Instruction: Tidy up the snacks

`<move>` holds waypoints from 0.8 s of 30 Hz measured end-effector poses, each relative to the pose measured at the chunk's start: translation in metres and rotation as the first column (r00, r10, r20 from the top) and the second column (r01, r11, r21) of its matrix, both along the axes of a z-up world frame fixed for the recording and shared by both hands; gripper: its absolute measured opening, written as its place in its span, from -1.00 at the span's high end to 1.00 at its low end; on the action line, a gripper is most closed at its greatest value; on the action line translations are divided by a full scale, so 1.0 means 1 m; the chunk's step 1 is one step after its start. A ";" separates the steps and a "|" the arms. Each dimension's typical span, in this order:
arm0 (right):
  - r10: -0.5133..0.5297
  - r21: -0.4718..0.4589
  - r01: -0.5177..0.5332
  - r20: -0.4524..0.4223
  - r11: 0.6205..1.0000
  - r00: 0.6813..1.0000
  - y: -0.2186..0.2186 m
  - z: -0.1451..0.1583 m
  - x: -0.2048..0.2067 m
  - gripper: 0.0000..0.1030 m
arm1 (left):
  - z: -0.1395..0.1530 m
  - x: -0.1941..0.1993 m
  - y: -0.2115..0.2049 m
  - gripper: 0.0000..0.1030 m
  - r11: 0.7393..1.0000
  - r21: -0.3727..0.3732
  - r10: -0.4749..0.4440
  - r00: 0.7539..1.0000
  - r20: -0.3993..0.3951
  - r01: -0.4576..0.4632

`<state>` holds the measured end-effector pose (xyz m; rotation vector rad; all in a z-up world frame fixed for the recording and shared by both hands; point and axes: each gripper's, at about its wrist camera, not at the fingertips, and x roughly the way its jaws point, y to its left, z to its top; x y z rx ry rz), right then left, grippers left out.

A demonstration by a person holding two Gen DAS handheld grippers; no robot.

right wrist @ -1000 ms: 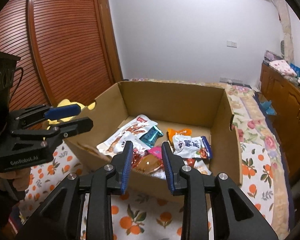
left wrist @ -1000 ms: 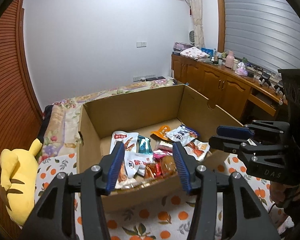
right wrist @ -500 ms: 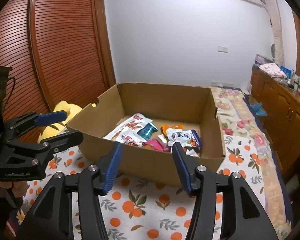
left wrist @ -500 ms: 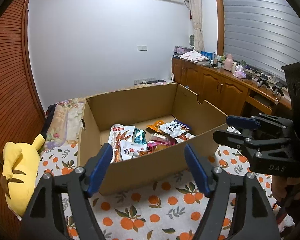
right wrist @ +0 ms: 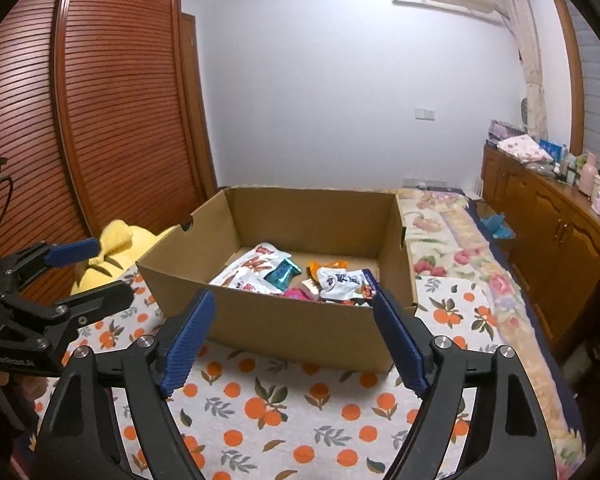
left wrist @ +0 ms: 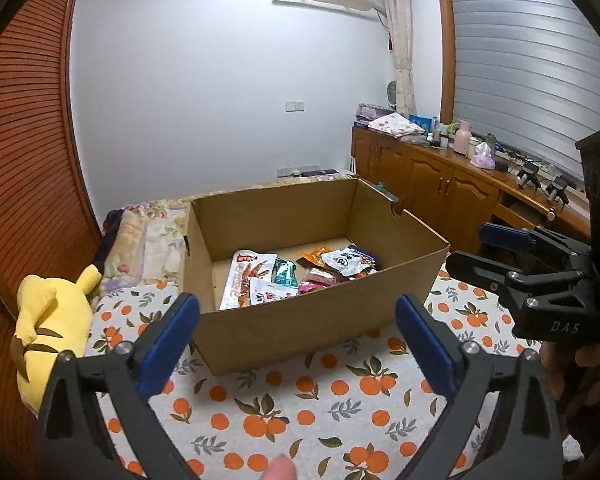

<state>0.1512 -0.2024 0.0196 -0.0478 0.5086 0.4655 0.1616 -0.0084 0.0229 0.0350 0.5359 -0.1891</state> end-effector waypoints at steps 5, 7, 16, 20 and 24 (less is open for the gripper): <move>-0.014 0.004 0.014 0.023 1.000 1.000 0.000 0.007 -0.007 -0.68 | 0.006 -0.009 0.002 -0.94 1.000 0.003 0.029 0.999 0.029 -0.029; -0.022 0.002 0.022 0.033 1.000 0.999 0.000 0.009 -0.009 -0.68 | 0.009 -0.013 0.002 -0.94 0.999 0.001 0.034 0.999 0.037 -0.034; -0.034 0.000 0.034 0.064 0.999 0.997 0.005 0.016 -0.025 -0.72 | 0.014 -0.037 -0.002 -0.94 0.998 0.013 0.059 0.996 0.074 -0.060; -0.043 -0.001 0.043 0.077 0.999 0.996 0.007 0.016 -0.035 -0.72 | 0.012 -0.048 -0.004 -0.94 0.997 0.016 0.069 0.994 0.083 -0.071; -0.050 0.001 0.050 0.084 0.999 0.995 0.010 0.013 -0.044 -0.72 | 0.009 -0.060 -0.006 -1.00 0.996 0.011 0.083 0.992 0.099 -0.084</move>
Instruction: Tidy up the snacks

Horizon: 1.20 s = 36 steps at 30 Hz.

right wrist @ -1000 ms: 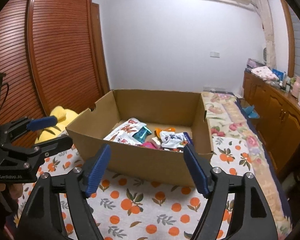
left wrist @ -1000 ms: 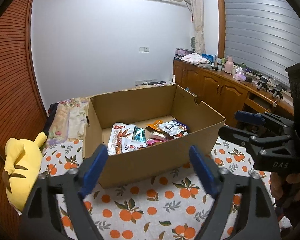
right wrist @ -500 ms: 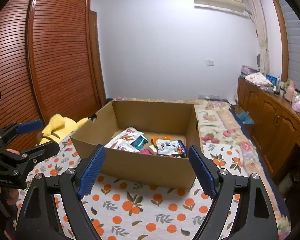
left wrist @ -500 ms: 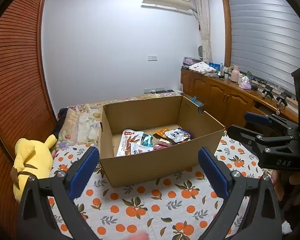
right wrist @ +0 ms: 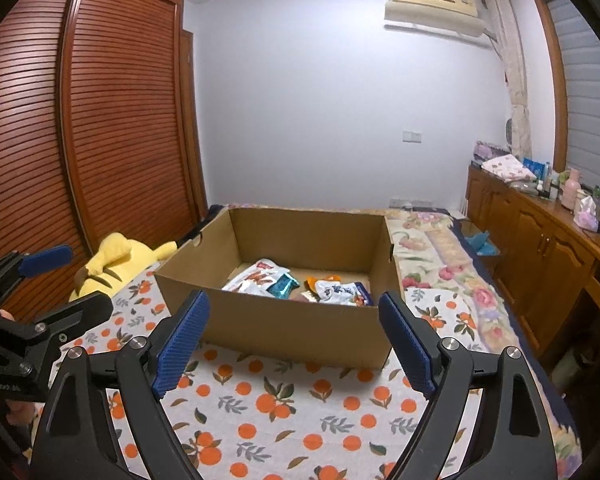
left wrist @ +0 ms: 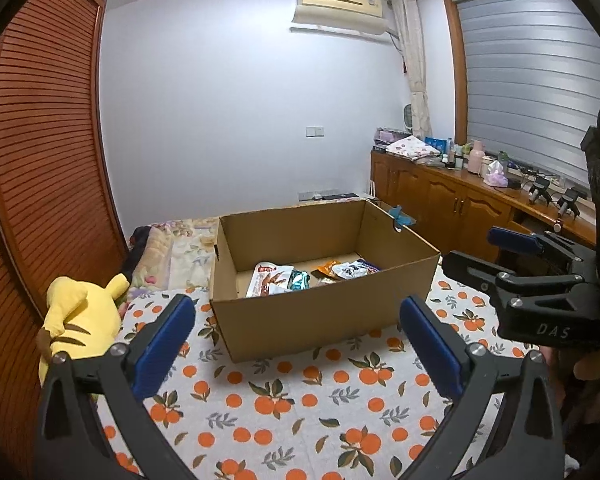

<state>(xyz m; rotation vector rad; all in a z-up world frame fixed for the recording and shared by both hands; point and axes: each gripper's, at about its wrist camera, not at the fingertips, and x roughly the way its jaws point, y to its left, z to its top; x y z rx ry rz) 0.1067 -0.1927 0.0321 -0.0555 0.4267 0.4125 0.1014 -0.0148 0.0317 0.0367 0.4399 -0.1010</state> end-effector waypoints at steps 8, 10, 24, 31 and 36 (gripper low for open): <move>-0.027 0.003 0.027 0.000 1.000 1.000 -0.003 -0.009 -0.014 -0.72 | -0.007 -0.013 -0.003 -1.00 1.000 0.002 0.018 1.000 -0.010 -0.018; -0.042 0.007 0.042 0.000 0.999 0.999 -0.007 -0.011 -0.016 -0.72 | -0.007 -0.014 -0.003 -1.00 1.000 -0.001 0.021 1.000 -0.009 -0.021; -0.095 0.031 0.095 -0.003 0.995 0.995 -0.025 -0.022 -0.030 -0.73 | -0.020 -0.018 0.004 -1.00 0.998 -0.011 0.061 0.998 -0.024 -0.061; -0.094 0.026 0.094 -0.017 0.995 0.995 -0.022 -0.027 -0.028 -0.73 | -0.021 -0.018 0.011 -1.00 0.996 -0.030 0.084 0.996 -0.022 -0.084; -0.100 0.025 0.100 -0.013 0.995 0.995 -0.024 -0.026 -0.030 -0.73 | -0.021 -0.018 0.013 -1.00 0.996 -0.031 0.086 0.996 -0.021 -0.086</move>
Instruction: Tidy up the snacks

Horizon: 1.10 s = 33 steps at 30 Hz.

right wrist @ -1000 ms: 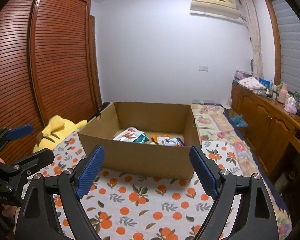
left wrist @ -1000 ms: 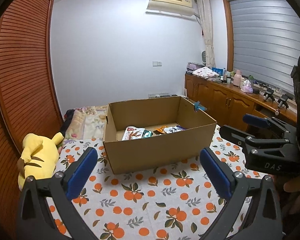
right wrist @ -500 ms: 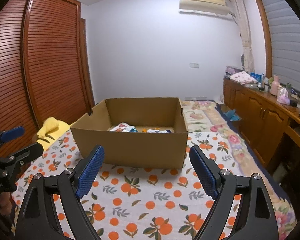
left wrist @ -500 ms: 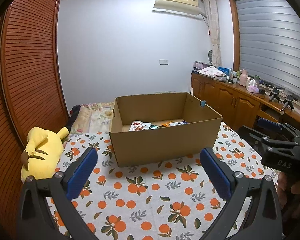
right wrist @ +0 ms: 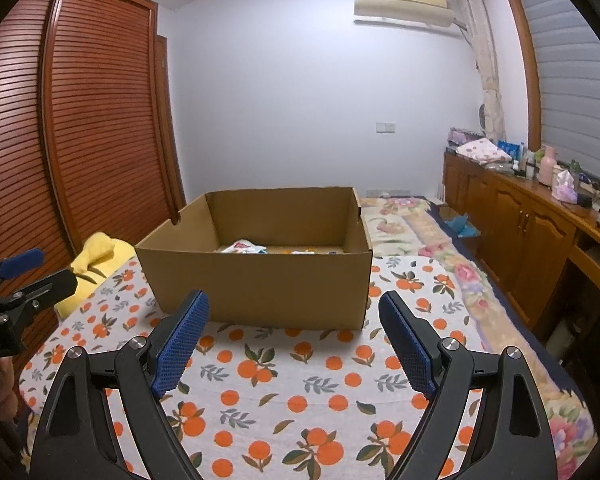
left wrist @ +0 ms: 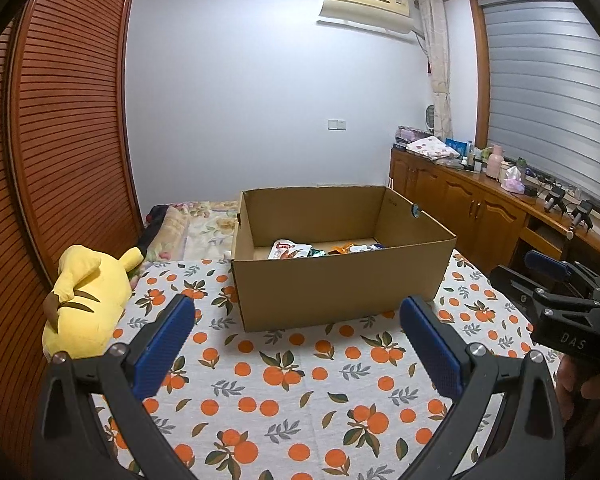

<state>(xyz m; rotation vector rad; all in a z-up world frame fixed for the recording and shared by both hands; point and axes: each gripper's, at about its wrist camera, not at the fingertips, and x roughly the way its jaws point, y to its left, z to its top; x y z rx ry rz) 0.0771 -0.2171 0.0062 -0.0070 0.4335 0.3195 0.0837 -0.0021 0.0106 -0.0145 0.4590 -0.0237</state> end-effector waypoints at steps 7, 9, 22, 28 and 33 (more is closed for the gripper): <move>-0.002 0.000 0.002 0.005 1.000 1.000 0.001 -0.001 0.000 -0.73 | 0.000 0.000 0.000 -1.00 1.000 0.002 0.002 1.000 -0.003 -0.002; -0.003 -0.001 0.003 0.006 1.000 1.000 0.001 -0.001 -0.001 -0.73 | 0.000 0.001 0.000 -1.00 1.000 0.002 0.002 1.000 -0.003 -0.002; -0.004 0.000 0.004 0.010 1.000 1.000 0.000 0.000 -0.001 -0.73 | -0.002 0.001 0.001 -1.00 1.000 0.002 0.003 1.000 -0.003 -0.003; -0.005 -0.001 0.005 0.010 1.000 1.000 0.000 0.000 -0.001 -0.73 | -0.002 0.001 0.001 -1.00 1.000 0.005 0.005 1.000 -0.006 -0.005; -0.005 -0.001 0.005 0.010 1.000 1.000 0.000 -0.001 -0.001 -0.73 | -0.004 0.001 0.002 -1.00 1.000 0.005 0.006 1.000 -0.005 -0.006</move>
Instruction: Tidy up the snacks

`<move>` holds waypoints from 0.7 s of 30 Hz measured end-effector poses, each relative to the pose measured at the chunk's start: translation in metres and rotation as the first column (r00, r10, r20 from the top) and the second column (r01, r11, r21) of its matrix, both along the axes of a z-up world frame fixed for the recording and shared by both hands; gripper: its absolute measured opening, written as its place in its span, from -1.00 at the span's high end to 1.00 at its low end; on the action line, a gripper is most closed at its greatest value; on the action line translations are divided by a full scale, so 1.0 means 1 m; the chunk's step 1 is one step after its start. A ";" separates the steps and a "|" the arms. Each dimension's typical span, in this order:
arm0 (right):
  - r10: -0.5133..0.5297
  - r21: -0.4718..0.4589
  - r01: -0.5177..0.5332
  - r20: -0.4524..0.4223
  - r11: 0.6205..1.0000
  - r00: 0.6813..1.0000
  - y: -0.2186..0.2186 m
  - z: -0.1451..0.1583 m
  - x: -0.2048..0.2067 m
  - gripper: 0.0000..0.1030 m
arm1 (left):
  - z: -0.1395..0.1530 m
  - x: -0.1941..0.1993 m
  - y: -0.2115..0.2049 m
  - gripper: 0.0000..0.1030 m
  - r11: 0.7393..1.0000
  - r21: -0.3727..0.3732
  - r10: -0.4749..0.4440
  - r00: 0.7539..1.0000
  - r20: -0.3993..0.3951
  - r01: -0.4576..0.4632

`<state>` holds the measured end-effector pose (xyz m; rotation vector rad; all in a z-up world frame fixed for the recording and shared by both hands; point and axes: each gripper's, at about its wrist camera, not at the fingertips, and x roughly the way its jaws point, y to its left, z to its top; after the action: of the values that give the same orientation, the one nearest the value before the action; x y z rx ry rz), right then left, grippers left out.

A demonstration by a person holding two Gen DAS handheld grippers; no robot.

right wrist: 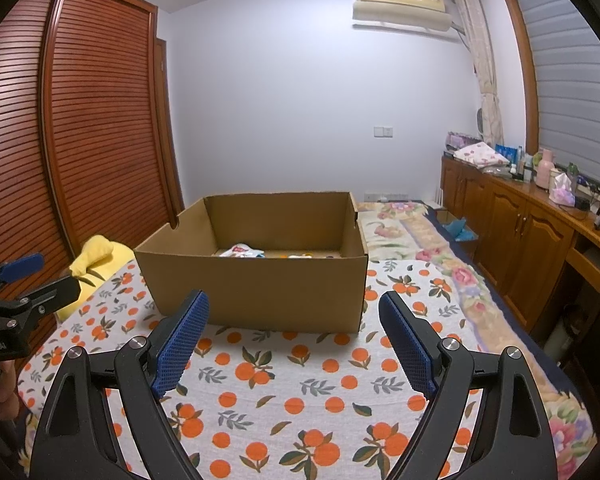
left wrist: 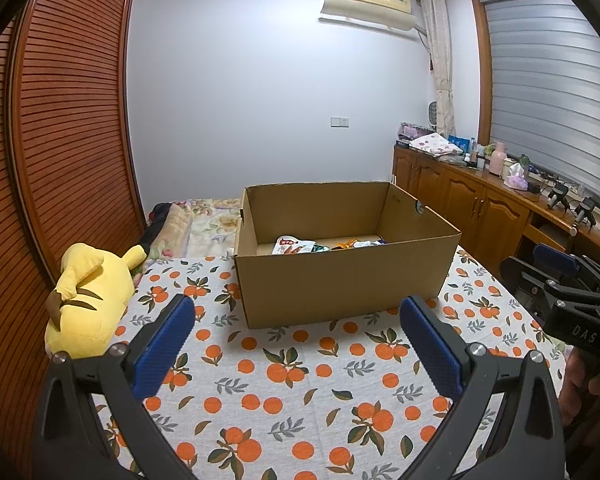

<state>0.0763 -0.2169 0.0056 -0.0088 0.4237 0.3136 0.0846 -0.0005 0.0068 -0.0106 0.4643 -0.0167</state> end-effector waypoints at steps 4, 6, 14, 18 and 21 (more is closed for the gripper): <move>-0.001 0.000 0.001 0.001 1.000 1.000 0.000 0.000 0.000 -0.73 | 0.000 0.000 0.000 -1.00 1.000 0.000 -0.001 1.000 -0.002 0.001; 0.000 0.000 0.000 0.000 1.000 1.000 0.000 0.001 0.000 -0.73 | 0.000 0.000 0.000 -1.00 1.000 0.001 0.002 1.000 -0.002 -0.002; -0.006 0.002 0.006 -0.003 1.000 1.000 -0.002 0.000 0.002 -0.73 | -0.002 -0.001 0.001 -1.00 1.000 0.001 0.003 1.000 -0.003 -0.003; -0.007 0.002 0.007 -0.002 1.000 1.000 -0.002 -0.001 0.001 -0.73 | -0.004 -0.001 0.003 -1.00 1.000 0.000 0.004 1.000 -0.007 -0.004; -0.007 0.002 0.007 -0.002 1.000 1.000 -0.002 -0.001 0.001 -0.73 | -0.004 -0.001 0.004 -1.00 1.000 0.000 0.004 1.000 -0.007 -0.004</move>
<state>0.0769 -0.2186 0.0047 -0.0054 0.4253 0.3067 0.0836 0.0038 0.0027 -0.0113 0.4716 -0.0124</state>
